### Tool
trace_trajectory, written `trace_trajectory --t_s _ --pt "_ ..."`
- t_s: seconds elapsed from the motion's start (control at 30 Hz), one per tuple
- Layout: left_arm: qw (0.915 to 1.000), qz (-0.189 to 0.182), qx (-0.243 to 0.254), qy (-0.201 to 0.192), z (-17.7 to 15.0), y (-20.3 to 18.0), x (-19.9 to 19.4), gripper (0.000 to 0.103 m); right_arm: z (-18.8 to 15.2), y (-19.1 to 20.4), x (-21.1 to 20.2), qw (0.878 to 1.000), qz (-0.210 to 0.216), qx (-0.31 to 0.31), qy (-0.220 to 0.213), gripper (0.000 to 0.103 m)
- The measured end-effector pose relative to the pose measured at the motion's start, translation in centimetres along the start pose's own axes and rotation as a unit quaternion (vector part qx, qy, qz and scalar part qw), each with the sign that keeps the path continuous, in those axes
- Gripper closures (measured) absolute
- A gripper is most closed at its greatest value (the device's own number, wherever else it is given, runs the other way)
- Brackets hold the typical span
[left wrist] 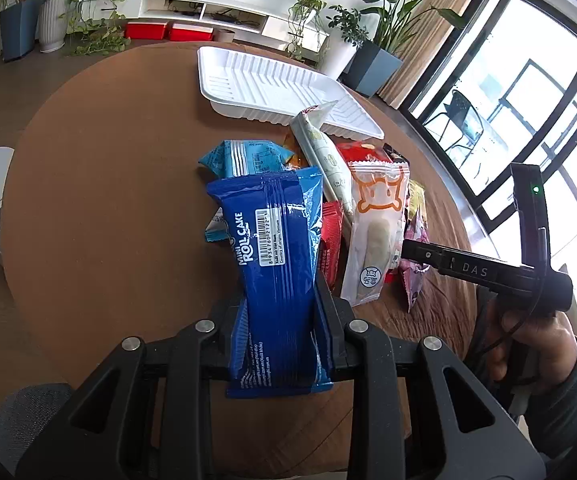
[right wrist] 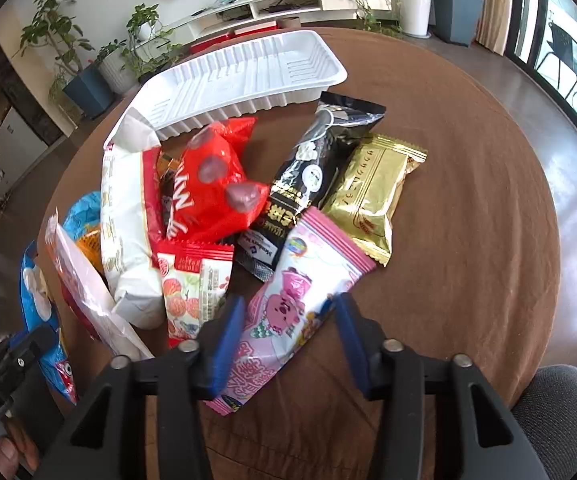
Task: Organize snacks
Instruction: 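Carry the blue pack into the tray with the left tool while the right tool places the pink packet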
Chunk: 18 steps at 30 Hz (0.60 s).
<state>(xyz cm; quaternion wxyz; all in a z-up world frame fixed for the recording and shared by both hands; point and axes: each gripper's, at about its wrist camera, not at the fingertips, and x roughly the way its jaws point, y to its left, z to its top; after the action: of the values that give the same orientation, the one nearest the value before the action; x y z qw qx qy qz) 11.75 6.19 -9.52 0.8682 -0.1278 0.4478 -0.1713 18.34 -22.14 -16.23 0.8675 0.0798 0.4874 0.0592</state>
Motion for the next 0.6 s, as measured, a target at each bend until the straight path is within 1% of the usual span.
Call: trace_trajectory --t_s 0.07,0.2,0.27,0.43,0.6 --pt "1.0 -0.001 -0.002 0.002 0.0 0.1 0.1 0.077 -0.2 -0.1 -0.2 1.0 0.003 -0.008 0.0 0.069" --pt "1.0 -0.002 -0.003 0.003 0.0 0.2 0.3 0.077 -0.5 -0.1 -0.6 1.0 0.004 -0.022 -0.002 0.08" --pt "1.0 -0.002 -0.004 0.003 -0.1 0.3 0.2 0.077 -0.6 0.0 -1.0 1.0 0.006 -0.025 -0.008 0.087" --pt "1.0 -0.005 -0.007 0.002 -0.1 0.5 0.2 0.077 -1.2 0.0 -1.8 0.999 0.031 -0.014 -0.017 0.094" --pt "1.0 -0.006 -0.007 0.0 -0.1 0.5 0.1 0.077 -1.2 0.1 -2.9 0.998 0.049 -0.011 -0.028 0.096"
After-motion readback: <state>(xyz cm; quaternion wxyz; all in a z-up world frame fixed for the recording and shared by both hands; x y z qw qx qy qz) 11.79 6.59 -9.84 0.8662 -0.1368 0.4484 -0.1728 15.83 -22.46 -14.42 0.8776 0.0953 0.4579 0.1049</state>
